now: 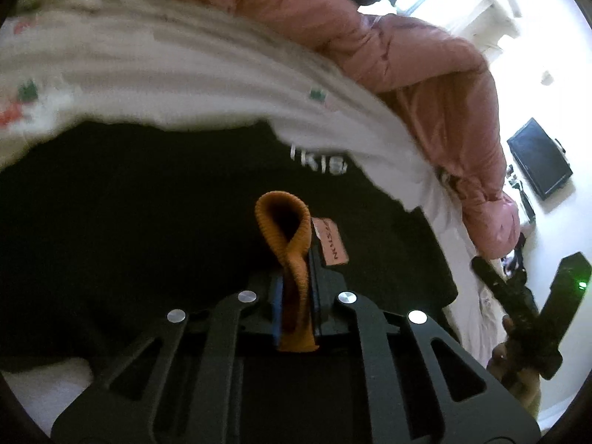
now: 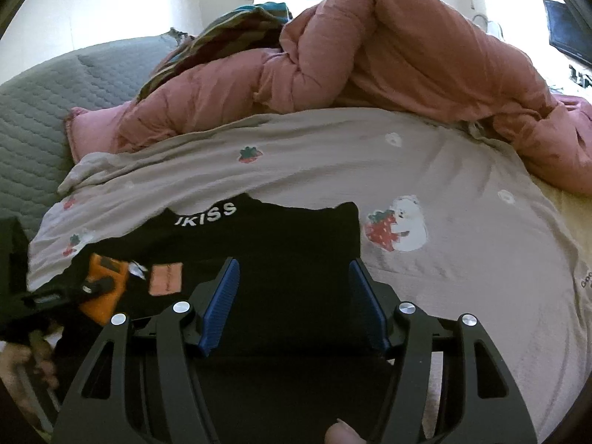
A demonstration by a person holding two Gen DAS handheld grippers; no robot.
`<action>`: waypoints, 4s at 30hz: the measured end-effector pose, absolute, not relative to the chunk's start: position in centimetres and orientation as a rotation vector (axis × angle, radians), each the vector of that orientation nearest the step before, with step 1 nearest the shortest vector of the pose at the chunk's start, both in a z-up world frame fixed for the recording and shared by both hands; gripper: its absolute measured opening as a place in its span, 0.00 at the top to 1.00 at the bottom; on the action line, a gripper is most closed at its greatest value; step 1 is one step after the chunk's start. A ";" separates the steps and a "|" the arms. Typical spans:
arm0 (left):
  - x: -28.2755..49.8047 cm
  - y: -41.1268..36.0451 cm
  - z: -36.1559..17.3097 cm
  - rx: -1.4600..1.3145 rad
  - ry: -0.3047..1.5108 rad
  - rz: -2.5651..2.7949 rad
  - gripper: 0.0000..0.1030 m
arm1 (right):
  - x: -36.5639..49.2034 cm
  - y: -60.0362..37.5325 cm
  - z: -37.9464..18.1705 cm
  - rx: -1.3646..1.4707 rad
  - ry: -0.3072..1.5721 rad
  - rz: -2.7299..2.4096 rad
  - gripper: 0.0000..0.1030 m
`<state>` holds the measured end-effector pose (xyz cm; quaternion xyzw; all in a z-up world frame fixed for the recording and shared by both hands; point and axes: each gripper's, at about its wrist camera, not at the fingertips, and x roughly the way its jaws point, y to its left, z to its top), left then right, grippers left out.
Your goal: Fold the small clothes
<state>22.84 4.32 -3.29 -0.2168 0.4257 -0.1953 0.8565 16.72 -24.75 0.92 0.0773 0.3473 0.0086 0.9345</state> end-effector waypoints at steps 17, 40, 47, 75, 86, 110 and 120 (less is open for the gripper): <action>20.6 8.7 1.1 -0.348 0.755 -0.245 0.89 | 17.3 -22.8 -0.2 0.104 0.754 0.050 0.42; 22.4 5.3 -5.7 -0.201 1.021 -0.273 0.64 | 20.0 -19.2 -3.8 -0.059 0.913 0.082 0.35; 22.3 6.0 -5.5 -0.249 1.018 -0.275 0.61 | 20.5 -22.0 -6.4 0.032 0.997 0.027 0.33; 13.1 16.4 1.1 -0.272 0.791 0.045 0.17 | 14.6 -10.6 2.1 -0.101 0.769 0.282 0.08; 10.1 21.5 2.6 -0.301 0.744 0.150 0.17 | 12.9 -6.0 3.6 -0.151 0.735 0.365 0.07; 2.9 35.3 2.1 -0.478 0.743 0.418 0.17 | 10.8 5.4 4.3 -0.274 0.714 0.571 0.07; 3.0 36.2 -0.3 -0.570 0.785 0.338 0.36 | 11.2 9.2 3.9 -0.293 0.733 0.626 0.07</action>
